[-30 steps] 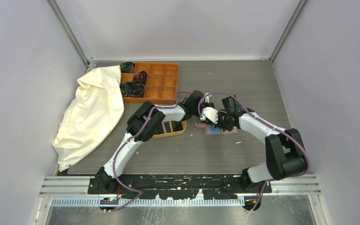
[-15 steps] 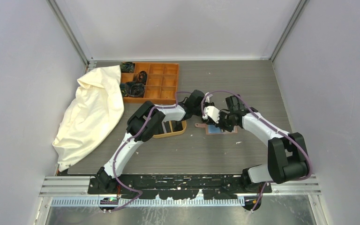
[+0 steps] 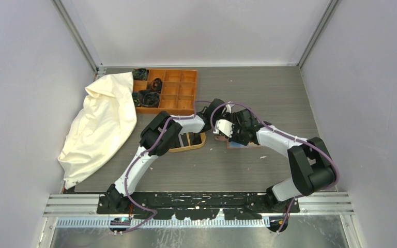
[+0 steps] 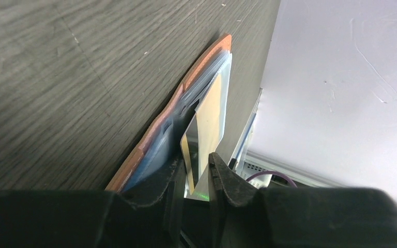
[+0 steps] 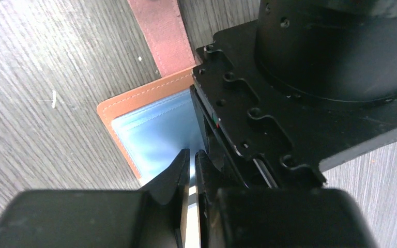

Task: Put the credit cards into the card holder
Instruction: Insert the credit card into the card holder.

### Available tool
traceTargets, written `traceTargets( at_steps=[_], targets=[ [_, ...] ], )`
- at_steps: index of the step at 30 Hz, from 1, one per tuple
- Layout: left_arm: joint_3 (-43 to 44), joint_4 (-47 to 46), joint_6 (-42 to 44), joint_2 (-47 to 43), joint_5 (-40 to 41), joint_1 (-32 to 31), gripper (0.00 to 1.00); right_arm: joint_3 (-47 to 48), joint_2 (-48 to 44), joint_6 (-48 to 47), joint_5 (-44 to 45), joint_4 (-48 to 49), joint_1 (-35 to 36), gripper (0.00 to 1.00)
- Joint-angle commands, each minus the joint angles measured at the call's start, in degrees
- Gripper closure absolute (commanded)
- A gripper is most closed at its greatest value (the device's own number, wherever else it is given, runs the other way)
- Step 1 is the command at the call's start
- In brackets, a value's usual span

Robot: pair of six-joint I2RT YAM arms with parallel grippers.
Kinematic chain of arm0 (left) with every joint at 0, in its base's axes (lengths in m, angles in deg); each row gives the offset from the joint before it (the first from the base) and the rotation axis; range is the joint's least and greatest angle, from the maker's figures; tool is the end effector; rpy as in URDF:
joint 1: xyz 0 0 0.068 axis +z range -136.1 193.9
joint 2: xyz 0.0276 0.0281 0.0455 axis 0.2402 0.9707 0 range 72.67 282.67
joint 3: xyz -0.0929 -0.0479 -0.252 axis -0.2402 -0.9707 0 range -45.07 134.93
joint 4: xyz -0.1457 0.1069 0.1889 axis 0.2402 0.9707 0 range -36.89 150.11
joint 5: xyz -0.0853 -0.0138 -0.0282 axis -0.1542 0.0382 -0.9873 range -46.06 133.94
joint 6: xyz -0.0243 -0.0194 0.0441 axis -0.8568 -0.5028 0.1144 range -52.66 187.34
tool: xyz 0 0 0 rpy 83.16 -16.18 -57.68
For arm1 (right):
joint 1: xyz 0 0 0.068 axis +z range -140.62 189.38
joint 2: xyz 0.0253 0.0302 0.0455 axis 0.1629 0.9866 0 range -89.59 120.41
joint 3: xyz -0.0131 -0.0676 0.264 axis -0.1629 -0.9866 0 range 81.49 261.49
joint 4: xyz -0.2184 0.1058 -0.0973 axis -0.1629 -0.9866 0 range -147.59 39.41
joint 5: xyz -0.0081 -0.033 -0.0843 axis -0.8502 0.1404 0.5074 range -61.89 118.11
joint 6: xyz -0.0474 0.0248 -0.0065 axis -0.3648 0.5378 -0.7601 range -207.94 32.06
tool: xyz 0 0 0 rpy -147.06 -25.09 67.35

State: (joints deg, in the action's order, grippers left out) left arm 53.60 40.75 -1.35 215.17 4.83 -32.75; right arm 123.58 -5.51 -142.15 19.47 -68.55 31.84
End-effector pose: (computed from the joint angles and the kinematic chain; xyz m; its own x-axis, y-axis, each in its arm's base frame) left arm 0.3506 -0.4040 0.0947 -1.0000 0.0062 -0.0033 0.0055 0.4049 -0.9143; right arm 0.2472 0.1080 0.1624 -0.1050 -0.9112 -0.3983 -0.9104 0.2492 -0.3302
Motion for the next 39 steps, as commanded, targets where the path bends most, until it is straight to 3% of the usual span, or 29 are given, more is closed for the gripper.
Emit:
traceTargets(
  at_steps=[1, 7, 21, 30, 39],
  targets=[
    [0.5, 4.1, 1.8, 2.7, 1.8, -0.5, 0.75, 0.6, 1.3, 0.9, 6.8, 4.8, -0.1, 0.85],
    [0.4, 3.8, 1.7, 2.8, 1.7, -0.5, 0.75, 1.9, 2.8, -0.1, 10.3, 2.4, -0.9, 0.86],
    [0.5, 3.7, 1.7, 2.7, 1.5, -0.5, 0.74, 4.5, 0.3, -1.9, 6.7, -5.4, -5.2, 0.84],
    [0.7, 8.1, 7.2, -3.6, 4.9, -0.3, 0.71, 6.8, -8.9, 2.9, -11.8, -12.0, -10.8, 0.79],
    [-0.4, 14.0, 15.2, -13.6, 11.3, 0.1, 0.66, 8.6, -12.4, 8.6, -17.7, -14.3, -13.3, 0.77]
  ],
)
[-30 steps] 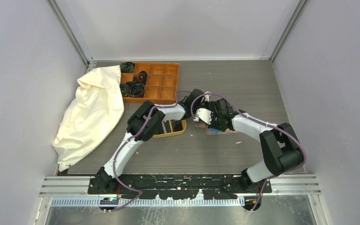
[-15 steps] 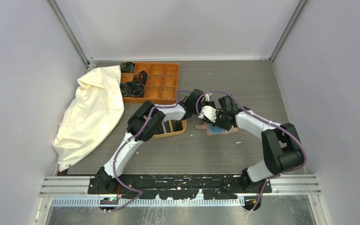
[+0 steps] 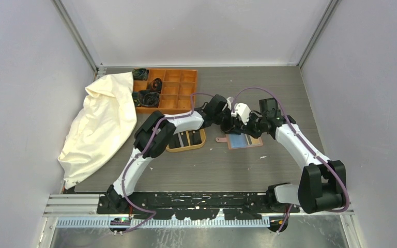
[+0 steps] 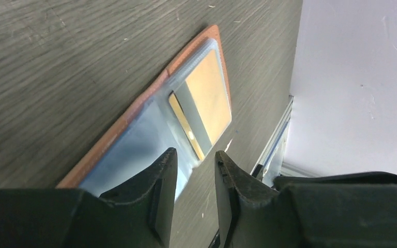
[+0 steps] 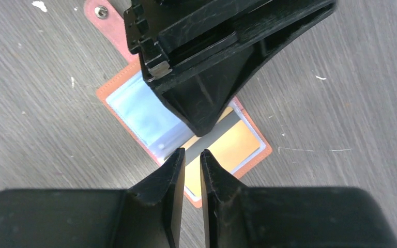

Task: Put the credit cards into the card holder
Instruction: Insert the credit card into the card holder, then pick up the credit card from the storage box.

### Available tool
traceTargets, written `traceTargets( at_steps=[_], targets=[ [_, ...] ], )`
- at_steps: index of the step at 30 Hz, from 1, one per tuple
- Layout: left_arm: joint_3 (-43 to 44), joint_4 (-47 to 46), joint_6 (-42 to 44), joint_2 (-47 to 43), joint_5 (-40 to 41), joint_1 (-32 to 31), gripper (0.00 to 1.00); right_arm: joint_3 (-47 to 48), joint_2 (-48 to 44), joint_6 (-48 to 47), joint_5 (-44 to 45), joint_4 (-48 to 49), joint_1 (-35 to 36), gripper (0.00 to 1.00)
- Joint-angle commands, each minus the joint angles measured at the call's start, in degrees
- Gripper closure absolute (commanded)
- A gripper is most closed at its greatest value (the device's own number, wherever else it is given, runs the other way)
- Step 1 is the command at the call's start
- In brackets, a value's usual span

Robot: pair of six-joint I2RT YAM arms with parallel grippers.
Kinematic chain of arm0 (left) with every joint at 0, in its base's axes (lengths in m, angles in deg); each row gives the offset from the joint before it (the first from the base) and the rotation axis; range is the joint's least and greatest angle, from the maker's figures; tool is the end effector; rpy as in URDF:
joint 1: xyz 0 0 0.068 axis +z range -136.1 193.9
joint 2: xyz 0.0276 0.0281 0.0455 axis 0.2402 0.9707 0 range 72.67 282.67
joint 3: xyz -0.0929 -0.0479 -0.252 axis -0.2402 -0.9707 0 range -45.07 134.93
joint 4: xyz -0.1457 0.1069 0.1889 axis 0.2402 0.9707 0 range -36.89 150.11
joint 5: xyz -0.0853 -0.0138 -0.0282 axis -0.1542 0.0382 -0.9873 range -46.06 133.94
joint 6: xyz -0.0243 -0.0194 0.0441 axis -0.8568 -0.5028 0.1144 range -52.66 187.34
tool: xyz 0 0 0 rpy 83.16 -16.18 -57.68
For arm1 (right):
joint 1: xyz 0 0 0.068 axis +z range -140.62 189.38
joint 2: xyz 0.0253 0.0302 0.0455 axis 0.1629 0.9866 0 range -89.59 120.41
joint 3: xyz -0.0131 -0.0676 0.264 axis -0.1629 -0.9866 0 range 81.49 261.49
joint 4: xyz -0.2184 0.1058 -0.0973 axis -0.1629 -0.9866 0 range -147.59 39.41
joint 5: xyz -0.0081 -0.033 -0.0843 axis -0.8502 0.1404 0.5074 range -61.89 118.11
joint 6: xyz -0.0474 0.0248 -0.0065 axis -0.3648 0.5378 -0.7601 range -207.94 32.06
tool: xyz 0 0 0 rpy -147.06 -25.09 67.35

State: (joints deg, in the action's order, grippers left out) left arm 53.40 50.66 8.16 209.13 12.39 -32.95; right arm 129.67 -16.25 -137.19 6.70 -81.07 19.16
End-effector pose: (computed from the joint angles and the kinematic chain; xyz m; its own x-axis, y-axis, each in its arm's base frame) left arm 0.3464 -0.3967 0.1311 -0.9876 -0.0165 -0.1558 0.1264 0.5036 -0.8547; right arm 0.2462 0.0556 0.2282 -0.2574 -0.7601 -0.5967 -0.8521 0.4697 -0.2309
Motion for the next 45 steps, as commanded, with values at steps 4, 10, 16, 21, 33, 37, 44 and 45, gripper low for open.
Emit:
traceTargets(
  at_steps=[4, 10, 16, 21, 33, 37, 44, 45],
  targets=[
    [-3.2, 4.2, 9.0, -12.4, 5.7, 0.3, 0.66, 4.2, -2.9, 7.0, -7.8, -3.2, -2.0, 0.76],
    [-15.2, 2.8, 21.3, -28.1, 12.2, 0.3, 0.65, 4.2, -9.3, 11.0, -14.2, -2.4, -6.1, 0.70],
    [-32.7, 0.3, 35.2, -47.7, 17.4, 2.0, 0.60, 3.4, -16.1, 14.3, -17.4, -0.3, -11.6, 0.24],
    [-46.0, 0.5, 40.0, -64.5, 18.7, 7.8, 0.30, 2.1, -17.9, 23.4, -19.8, 3.8, -13.5, 0.01],
    [-70.2, 0.2, 36.6, -93.5, 35.1, 10.1, 0.03, 11.6, -3.5, 39.7, -38.3, 3.3, -10.2, 0.00],
    [-74.2, 0.3, 35.2, -96.3, 37.1, 10.1, 0.07, 14.9, 0.2, 39.1, -32.8, 2.8, -1.3, 0.01],
    [-78.9, -1.0, 32.1, -99.3, 39.3, 10.1, 0.09, 16.3, 7.4, 45.3, -24.8, 9.2, 6.7, 0.00],
    [-79.1, -0.8, 31.7, -99.5, 39.5, 10.1, 0.09, 17.5, 9.0, 45.2, -23.1, 8.4, 7.3, 0.01]
  ],
)
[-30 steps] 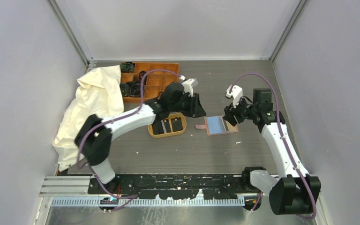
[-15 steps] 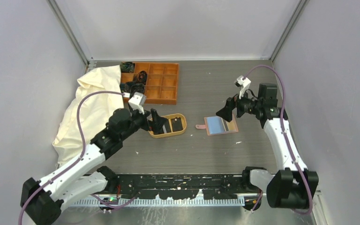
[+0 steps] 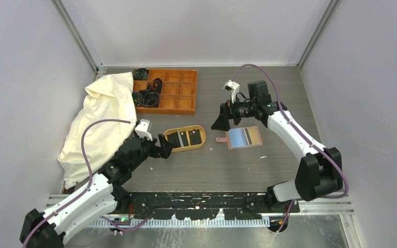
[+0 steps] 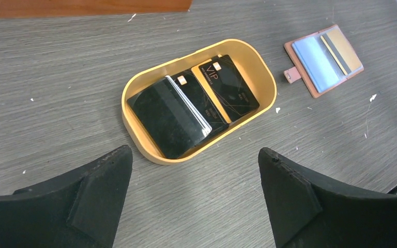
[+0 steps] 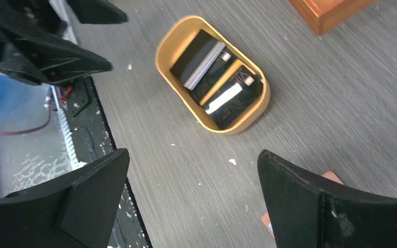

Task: Put the credit cards into the card holder
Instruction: Pick up the credit card from the storage box.

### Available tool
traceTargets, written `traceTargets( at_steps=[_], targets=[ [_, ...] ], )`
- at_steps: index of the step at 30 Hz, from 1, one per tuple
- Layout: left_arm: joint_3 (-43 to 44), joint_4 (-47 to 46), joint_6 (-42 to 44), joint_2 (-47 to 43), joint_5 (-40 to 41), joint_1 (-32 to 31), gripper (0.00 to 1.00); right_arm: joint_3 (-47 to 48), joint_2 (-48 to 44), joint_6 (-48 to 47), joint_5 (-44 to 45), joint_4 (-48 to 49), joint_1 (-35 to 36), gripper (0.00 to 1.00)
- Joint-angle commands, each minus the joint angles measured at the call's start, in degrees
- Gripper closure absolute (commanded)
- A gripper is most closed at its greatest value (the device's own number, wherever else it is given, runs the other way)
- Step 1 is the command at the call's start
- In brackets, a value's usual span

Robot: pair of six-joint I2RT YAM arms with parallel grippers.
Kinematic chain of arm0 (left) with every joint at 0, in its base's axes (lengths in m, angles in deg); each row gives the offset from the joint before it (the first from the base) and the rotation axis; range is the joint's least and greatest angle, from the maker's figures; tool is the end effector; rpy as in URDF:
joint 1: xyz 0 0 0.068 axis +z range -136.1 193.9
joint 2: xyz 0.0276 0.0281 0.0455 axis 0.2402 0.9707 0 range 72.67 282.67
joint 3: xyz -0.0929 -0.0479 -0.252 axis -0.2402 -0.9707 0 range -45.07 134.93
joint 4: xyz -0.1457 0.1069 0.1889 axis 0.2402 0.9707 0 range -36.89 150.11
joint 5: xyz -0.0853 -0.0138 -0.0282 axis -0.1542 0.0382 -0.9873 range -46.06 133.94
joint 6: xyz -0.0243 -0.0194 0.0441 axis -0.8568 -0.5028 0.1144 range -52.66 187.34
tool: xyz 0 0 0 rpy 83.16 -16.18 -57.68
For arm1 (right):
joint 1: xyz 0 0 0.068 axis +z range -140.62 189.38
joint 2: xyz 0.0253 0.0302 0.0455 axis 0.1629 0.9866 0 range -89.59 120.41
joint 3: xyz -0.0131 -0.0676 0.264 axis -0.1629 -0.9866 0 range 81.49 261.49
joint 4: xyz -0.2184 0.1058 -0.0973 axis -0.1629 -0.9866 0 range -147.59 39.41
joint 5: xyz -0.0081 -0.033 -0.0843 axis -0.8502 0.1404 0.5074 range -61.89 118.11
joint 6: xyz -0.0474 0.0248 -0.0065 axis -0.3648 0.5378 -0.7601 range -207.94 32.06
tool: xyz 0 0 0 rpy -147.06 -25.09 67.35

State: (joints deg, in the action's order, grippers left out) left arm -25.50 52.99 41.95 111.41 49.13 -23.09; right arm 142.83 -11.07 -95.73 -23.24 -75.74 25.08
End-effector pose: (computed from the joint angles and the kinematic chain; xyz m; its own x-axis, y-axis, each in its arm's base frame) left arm 0.1367 -0.0989 0.2192 -0.4631 -0.1858 -0.8666 0.3679 0.8493 -0.3787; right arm 0.2720 0.1054 0.2925 -0.5440 -0.2409 -0.8037 -0.8060 0.4162 0.4208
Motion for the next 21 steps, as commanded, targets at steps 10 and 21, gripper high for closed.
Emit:
traceTargets(
  at_steps=[10, 21],
  targets=[
    [-4.0, -7.1, -5.1, 0.2, 6.9, 0.2, 0.11, 10.6, 10.9, 3.7, 18.3, 3.6, 11.0, 0.00],
    [-2.9, -9.2, -6.7, 8.1, 9.1, 0.3, 0.20, 8.6, 19.6, 21.7, 14.5, 14.4, 16.6, 0.04]
  ],
)
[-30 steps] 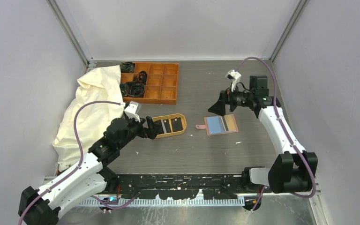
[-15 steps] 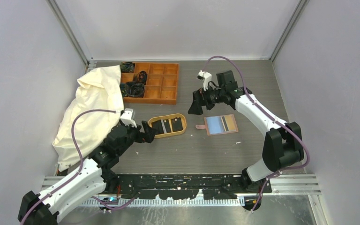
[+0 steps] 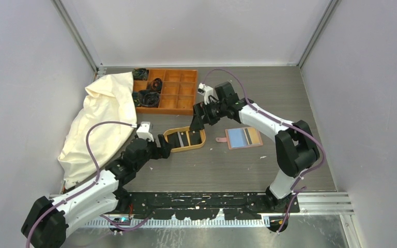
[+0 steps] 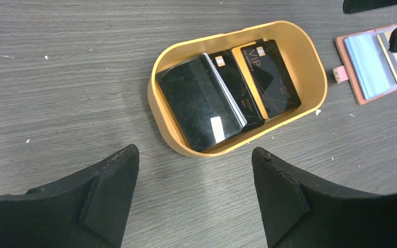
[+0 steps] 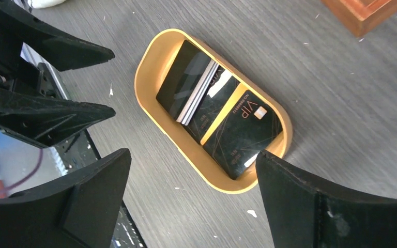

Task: Put the credit cards into the card holder
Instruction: Pick up the credit card from the storage box.

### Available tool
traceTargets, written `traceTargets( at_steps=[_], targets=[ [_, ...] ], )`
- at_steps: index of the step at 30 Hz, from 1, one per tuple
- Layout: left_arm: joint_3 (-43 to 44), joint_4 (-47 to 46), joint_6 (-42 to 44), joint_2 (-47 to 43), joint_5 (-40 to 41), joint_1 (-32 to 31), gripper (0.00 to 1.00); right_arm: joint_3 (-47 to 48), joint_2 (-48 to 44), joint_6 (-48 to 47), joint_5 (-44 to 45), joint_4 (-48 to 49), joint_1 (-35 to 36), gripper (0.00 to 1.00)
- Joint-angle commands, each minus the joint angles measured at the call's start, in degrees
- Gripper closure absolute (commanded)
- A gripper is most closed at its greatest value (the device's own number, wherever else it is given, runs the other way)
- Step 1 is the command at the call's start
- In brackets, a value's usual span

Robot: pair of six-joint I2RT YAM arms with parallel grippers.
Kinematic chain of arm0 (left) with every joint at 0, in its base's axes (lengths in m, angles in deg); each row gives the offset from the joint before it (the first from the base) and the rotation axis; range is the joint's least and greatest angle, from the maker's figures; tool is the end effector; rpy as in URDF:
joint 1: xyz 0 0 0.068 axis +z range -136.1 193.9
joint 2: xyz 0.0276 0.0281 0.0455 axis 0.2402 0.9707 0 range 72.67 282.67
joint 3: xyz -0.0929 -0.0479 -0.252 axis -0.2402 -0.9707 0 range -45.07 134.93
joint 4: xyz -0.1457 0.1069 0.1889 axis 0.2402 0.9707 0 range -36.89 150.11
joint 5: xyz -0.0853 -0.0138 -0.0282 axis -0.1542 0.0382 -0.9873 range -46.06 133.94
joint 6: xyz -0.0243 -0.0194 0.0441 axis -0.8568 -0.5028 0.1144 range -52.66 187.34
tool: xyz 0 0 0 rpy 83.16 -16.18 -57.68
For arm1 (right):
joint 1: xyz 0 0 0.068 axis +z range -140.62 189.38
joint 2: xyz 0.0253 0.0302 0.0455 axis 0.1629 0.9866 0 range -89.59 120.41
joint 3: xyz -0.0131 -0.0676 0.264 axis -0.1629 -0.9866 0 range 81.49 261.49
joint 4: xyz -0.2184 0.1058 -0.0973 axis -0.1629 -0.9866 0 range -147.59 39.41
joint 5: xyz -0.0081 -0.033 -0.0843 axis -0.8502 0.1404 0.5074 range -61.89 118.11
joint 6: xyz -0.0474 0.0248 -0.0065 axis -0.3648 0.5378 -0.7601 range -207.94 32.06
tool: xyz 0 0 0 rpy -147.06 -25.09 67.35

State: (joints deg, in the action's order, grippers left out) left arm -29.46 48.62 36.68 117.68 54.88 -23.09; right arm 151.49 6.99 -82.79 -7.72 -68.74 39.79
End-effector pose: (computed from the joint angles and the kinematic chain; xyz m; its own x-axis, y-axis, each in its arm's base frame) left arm 0.1440 -0.0999 0.1863 -0.5204 -0.2348 -0.8210 0.2183 0.8929 -0.3938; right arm 0.3079 0.2049 0.2475 -0.6735 -0.3110 -0.6706 -0.7115 0.5187 0.4741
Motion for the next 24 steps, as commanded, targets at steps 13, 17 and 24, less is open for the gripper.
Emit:
traceTargets(
  at_steps=[13, 17, 24],
  targets=[
    [6.5, -10.5, -4.3, 19.8, -4.7, 6.0, 0.50, 12.7, 18.0, 17.3, 2.3, 4.0, 7.2, 0.37],
    [6.9, -10.9, -4.3, 21.9, -5.6, 6.3, 0.53, 14.4, 20.6, 18.1, 3.3, 2.8, 7.9, 0.41],
    [6.9, -10.7, -4.5, 22.2, -6.5, 6.6, 0.66, 14.5, 22.4, 17.9, 5.1, 1.9, 9.3, 0.46]
  ],
)
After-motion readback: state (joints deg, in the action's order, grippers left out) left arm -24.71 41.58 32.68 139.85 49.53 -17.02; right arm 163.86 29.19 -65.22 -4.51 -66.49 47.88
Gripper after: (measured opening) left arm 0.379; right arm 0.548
